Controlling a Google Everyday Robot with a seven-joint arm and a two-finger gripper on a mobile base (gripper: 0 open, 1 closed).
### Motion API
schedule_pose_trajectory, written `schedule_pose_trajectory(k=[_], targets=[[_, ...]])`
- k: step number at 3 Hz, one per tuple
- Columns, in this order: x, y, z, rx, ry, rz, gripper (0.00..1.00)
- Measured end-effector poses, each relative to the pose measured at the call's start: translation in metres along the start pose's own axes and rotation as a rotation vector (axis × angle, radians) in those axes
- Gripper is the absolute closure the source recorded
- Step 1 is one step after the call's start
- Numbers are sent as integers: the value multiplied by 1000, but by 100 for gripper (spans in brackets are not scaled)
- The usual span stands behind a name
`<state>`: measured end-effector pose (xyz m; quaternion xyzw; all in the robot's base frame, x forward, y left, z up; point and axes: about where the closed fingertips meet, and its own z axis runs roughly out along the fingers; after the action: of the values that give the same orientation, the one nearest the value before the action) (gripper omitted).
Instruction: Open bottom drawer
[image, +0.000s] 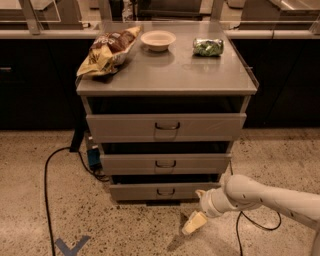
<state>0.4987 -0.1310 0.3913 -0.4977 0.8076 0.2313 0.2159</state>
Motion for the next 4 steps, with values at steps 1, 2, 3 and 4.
schedule_pose_trajectory(k=[1, 2, 3, 4], targets=[[8, -23, 23, 77, -7, -1, 0], [23, -45, 33, 135, -3, 39, 0], [28, -38, 24, 107, 57, 56, 0], [28, -36, 23, 101, 62, 55, 0]])
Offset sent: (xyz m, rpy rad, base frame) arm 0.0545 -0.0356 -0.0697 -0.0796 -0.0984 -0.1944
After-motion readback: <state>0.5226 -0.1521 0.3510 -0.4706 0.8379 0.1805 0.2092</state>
